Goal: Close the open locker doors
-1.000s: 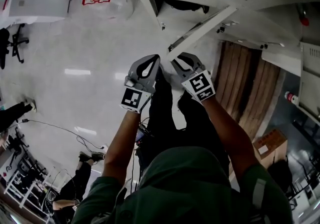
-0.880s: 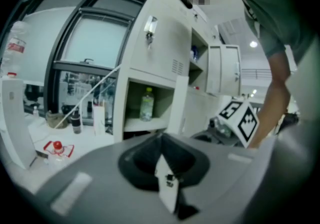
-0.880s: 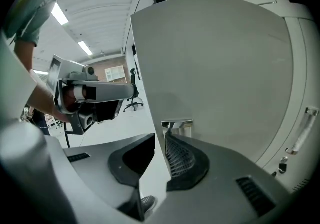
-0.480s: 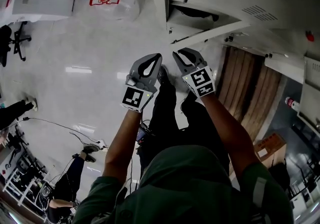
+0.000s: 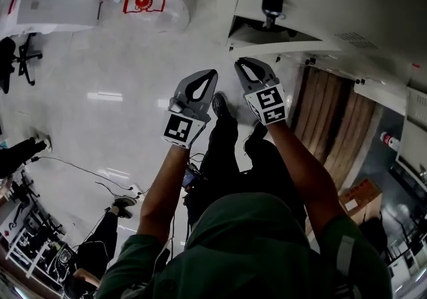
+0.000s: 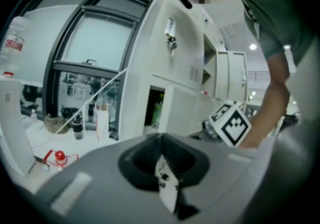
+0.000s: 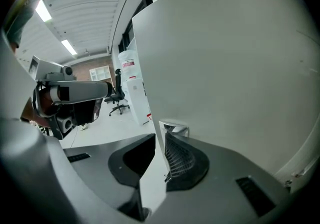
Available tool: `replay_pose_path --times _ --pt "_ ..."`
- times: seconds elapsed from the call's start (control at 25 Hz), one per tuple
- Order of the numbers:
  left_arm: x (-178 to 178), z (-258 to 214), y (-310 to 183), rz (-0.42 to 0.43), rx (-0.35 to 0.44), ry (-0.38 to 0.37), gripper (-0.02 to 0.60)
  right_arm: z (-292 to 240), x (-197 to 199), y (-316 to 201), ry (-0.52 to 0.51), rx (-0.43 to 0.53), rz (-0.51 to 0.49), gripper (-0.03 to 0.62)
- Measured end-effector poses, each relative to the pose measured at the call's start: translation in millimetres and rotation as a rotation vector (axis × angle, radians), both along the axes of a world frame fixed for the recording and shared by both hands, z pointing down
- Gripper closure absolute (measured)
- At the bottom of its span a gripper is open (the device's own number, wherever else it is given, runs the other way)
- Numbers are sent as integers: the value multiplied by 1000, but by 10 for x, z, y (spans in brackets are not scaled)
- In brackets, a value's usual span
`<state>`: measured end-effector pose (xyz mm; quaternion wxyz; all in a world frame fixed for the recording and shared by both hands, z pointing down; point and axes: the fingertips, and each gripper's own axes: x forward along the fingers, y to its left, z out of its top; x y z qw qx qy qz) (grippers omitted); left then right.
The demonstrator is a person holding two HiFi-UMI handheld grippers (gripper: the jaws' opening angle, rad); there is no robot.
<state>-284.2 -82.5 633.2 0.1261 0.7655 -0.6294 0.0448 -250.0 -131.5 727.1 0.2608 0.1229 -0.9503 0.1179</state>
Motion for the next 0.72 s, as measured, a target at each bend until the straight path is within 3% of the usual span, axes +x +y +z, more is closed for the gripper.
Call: replay_pose_path --times 0.28,0.56,0.72 --pt "-198 -11 -157 9 5 6 580 11 -216 -312 -4 9 64 537" --pt "-338 9 -225 18 -45 -10 580 37 -330 -569 -3 4 104 537" --pt "-373 -190 -267 37 -7 -27 580 -46 -393 -712 -10 4 143 537"
